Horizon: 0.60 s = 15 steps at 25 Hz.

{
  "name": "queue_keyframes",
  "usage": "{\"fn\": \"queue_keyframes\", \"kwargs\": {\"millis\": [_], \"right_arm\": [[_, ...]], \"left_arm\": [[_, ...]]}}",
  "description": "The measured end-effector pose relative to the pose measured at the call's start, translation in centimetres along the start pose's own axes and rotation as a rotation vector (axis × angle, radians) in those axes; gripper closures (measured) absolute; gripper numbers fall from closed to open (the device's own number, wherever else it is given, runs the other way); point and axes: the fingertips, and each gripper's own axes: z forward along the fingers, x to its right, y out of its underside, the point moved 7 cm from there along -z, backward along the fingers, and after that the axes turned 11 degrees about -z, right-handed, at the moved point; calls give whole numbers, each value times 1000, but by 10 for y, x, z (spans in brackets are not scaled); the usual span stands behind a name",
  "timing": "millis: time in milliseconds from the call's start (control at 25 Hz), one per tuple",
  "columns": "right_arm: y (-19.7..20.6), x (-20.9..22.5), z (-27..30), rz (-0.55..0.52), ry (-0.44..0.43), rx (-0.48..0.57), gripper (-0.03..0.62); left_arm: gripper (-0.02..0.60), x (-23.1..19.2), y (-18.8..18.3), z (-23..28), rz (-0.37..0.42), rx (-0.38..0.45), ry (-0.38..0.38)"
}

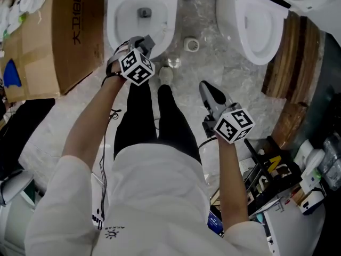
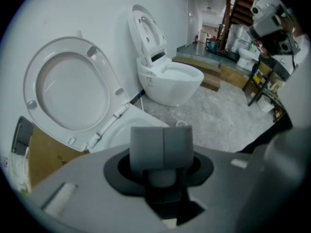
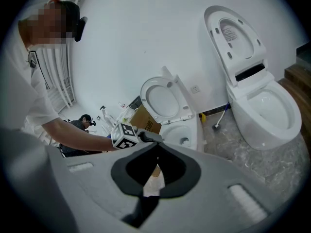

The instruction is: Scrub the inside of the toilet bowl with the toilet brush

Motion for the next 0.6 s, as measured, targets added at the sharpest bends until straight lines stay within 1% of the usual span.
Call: {"fn": "queue_keyframes", "kwargs": {"millis": [280, 600], "right_arm": [[-1, -4, 0, -19, -23, -14, 594], [-6, -9, 3, -45, -50, -18, 594]], "left_arm": [[426, 13, 14, -8, -19, -12, 19], [425, 27, 32, -19, -49, -20, 24]]}}
